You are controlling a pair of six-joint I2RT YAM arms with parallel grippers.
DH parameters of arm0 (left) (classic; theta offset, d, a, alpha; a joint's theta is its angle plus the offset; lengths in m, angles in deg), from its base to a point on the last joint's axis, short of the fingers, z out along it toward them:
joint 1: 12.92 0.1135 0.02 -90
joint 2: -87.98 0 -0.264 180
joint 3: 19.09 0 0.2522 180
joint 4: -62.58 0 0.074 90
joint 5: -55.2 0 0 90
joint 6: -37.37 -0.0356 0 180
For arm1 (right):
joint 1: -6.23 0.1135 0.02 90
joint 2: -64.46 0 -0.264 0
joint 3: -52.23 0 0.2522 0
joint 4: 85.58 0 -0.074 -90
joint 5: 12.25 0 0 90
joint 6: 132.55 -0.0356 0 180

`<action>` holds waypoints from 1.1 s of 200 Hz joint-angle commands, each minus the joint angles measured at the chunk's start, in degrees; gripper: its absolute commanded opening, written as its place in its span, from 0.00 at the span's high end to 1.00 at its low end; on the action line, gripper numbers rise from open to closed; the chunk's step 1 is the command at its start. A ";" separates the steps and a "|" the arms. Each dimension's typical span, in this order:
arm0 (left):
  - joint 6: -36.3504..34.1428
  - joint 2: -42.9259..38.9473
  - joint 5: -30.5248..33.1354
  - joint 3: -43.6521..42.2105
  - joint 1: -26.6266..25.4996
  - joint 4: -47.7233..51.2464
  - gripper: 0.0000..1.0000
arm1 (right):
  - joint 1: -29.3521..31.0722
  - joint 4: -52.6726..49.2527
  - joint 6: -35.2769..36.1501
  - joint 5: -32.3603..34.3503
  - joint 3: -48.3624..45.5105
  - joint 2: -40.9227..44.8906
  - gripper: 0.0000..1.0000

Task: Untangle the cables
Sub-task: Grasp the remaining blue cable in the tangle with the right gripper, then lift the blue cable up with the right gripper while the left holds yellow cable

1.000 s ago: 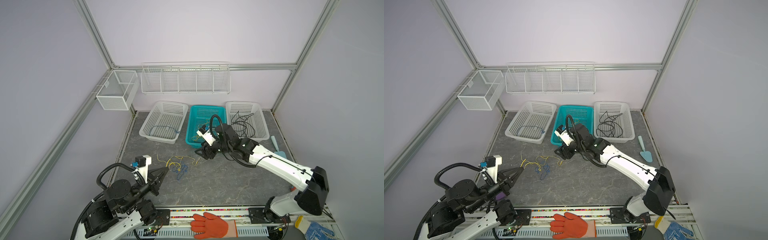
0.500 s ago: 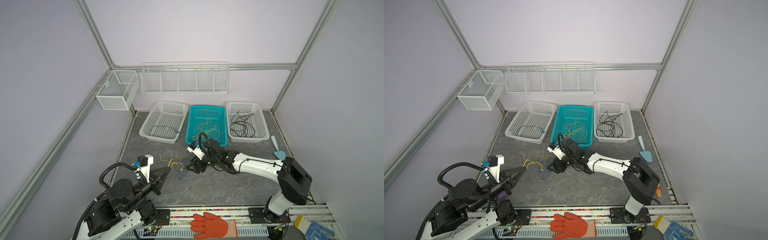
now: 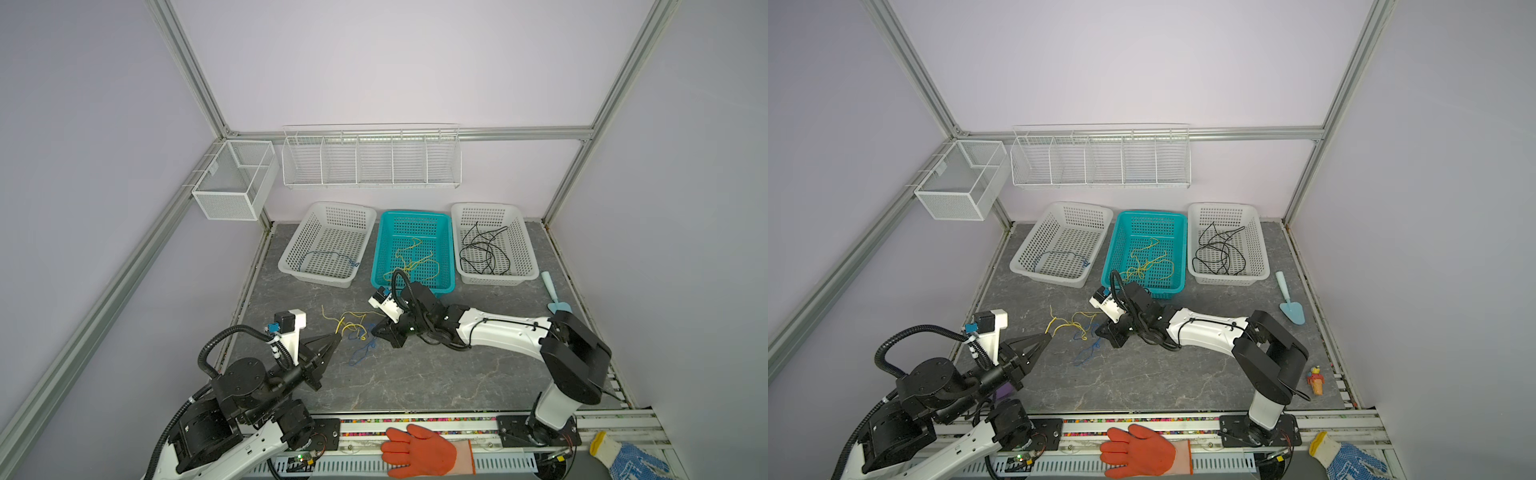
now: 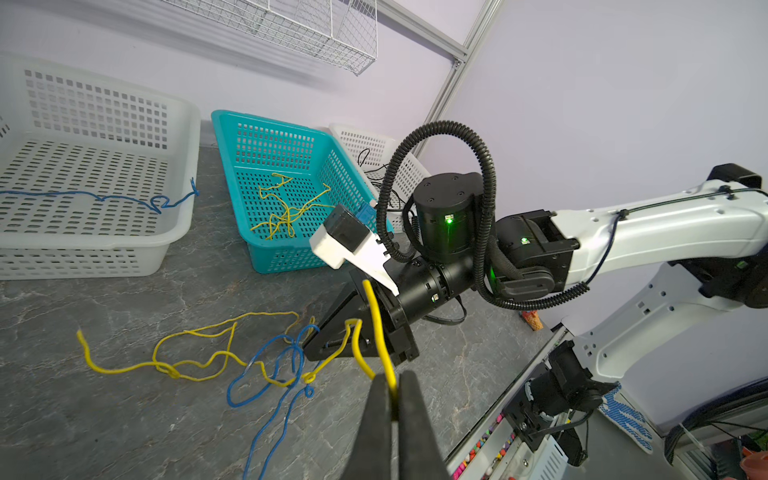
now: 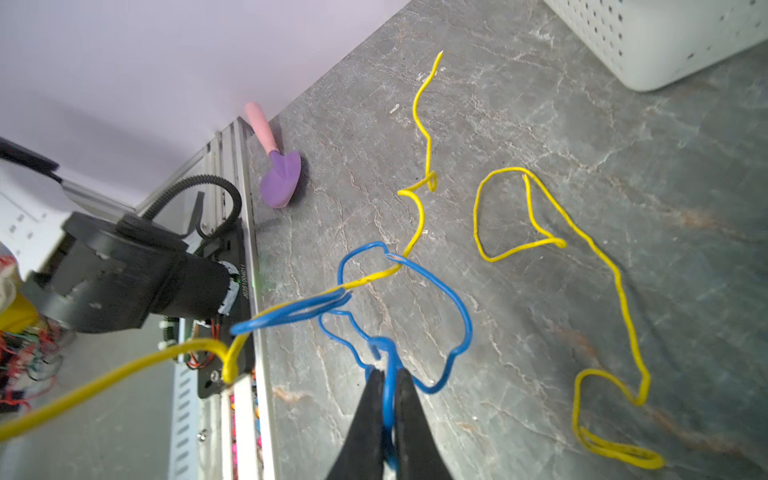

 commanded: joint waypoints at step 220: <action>8.98 3.25 26.40 14.12 0.05 14.50 1.00 | -20.74 -29.15 -19.55 30.97 -29.02 53.33 0.94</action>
